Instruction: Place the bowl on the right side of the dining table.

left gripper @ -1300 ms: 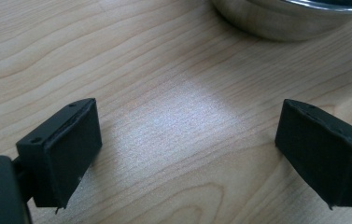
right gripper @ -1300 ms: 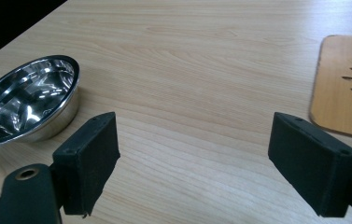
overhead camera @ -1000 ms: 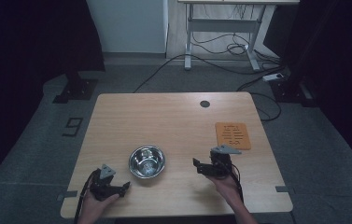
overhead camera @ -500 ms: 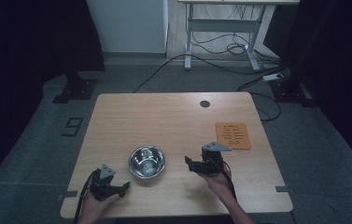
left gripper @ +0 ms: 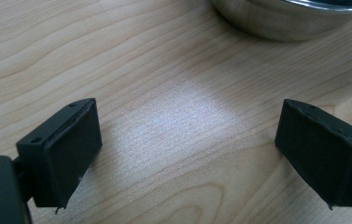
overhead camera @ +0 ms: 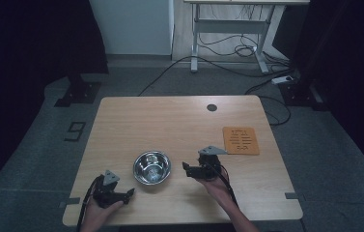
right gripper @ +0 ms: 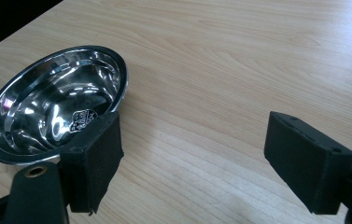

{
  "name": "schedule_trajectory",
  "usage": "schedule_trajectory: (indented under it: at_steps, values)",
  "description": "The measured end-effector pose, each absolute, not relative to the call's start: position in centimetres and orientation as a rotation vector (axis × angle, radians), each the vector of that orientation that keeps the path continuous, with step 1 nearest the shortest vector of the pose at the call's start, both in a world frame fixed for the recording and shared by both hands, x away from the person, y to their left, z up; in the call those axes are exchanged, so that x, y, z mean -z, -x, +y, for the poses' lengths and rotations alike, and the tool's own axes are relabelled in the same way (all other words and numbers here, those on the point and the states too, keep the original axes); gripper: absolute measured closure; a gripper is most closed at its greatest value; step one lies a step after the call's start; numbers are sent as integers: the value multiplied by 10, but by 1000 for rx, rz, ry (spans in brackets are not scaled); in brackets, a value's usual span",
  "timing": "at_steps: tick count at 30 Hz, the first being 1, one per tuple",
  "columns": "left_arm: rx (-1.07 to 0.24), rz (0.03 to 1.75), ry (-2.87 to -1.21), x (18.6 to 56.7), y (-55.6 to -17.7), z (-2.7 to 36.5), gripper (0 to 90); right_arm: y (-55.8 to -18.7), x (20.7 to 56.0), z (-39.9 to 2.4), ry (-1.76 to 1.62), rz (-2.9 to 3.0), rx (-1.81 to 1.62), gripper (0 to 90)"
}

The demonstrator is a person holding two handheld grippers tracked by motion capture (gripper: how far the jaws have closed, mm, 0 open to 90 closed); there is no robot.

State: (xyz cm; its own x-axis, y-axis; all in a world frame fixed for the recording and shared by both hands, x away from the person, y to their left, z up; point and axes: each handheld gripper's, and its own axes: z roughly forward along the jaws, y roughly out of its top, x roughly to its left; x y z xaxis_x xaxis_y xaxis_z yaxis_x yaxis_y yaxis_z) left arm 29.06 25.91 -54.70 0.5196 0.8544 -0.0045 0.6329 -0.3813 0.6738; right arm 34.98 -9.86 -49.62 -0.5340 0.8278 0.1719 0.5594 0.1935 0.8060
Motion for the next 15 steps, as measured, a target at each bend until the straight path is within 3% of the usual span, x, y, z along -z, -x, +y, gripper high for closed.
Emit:
schedule_trajectory:
  at_steps: [15]
  values:
    - [-461,1206,-2139,547,-291,259,68,-353,497,-78,-1296,2202,-1276,197]
